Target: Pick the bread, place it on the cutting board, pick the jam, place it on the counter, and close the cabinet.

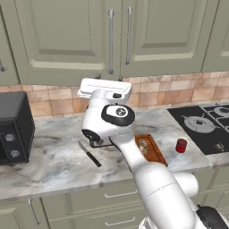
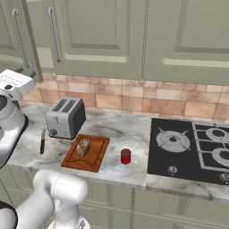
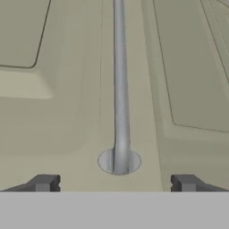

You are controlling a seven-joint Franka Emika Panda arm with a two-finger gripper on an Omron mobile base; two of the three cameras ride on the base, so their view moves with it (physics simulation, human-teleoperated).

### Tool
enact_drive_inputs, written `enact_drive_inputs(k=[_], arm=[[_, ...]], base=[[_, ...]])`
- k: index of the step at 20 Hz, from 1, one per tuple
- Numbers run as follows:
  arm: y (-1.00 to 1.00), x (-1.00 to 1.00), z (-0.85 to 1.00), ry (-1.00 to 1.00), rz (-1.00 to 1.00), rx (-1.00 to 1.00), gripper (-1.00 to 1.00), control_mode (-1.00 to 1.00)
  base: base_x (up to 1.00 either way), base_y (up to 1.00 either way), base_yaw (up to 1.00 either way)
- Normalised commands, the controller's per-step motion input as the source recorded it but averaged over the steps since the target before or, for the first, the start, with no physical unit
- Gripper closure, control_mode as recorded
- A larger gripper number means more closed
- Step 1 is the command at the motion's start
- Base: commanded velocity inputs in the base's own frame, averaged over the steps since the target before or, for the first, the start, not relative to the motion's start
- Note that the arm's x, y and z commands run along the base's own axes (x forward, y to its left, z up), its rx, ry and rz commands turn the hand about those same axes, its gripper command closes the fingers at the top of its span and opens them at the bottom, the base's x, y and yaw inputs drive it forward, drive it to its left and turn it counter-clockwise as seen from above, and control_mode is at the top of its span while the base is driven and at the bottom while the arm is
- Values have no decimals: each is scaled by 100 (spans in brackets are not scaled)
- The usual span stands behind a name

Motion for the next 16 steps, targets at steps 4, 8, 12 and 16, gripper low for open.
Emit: enact_drive_inputs(k=[4,8,12,16], arm=[[0,44,0,0,-10,0,-100,-100],[0,42,0,0,-10,0,-100,-100],[0,43,0,0,-9,0,-100,-100],[0,42,0,0,-7,0,-100,-100]], base=[[0,0,0],[0,0,0],[0,0,0],[0,0,0]])
